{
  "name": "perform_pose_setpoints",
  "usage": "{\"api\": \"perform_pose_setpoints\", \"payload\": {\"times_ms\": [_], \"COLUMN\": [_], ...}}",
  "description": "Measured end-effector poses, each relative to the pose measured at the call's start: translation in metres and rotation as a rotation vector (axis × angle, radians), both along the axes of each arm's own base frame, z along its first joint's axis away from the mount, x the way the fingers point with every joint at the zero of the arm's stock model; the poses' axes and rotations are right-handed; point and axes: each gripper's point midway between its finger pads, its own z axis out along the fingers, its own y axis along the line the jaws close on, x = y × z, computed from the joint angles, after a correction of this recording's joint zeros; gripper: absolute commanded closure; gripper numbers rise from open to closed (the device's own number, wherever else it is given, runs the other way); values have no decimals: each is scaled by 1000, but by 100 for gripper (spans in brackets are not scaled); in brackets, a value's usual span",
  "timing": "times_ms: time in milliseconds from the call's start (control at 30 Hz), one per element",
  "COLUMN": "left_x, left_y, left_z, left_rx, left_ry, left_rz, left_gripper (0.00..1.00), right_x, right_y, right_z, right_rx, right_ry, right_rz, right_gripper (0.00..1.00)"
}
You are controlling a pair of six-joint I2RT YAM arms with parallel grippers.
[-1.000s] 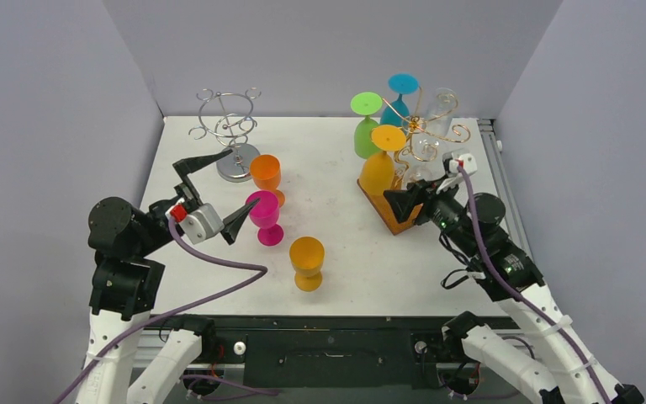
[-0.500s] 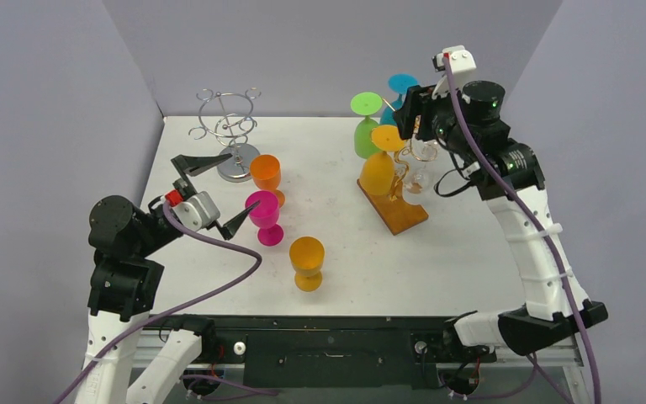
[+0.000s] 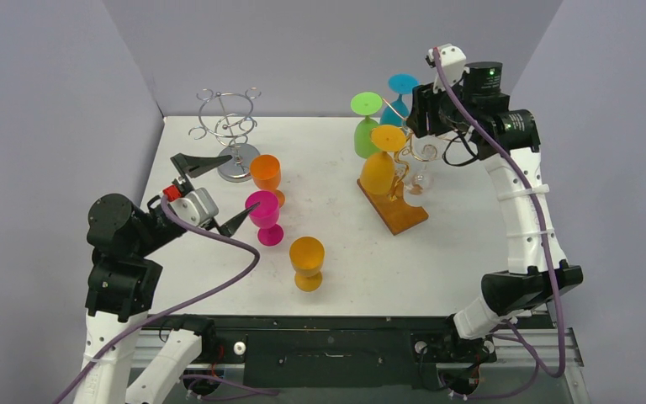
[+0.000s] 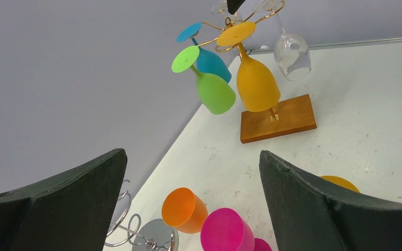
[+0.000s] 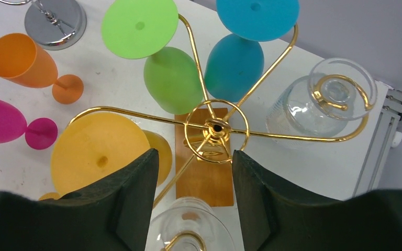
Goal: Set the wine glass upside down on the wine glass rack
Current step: Adjust the wine rack at the center of the board.
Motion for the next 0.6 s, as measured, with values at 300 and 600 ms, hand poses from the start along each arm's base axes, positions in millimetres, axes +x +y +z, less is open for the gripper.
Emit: {"api": "perform_pose_setpoints", "payload": {"times_ms": [300,600], "left_x": [2,5], "left_y": [1,2], "left_z": [1,2], "left_rx": [-12,0], "left_ry": [16,33], "left_rz": [12,22], "left_gripper": [4,4], "right_x": [6,22], "right_y": [-18,-9], "right_z": [6,-24], "right_rx": [-32,-49], "right_ry": [-19,53], "right_rz": [-15,39], "right_gripper": [55,60]}}
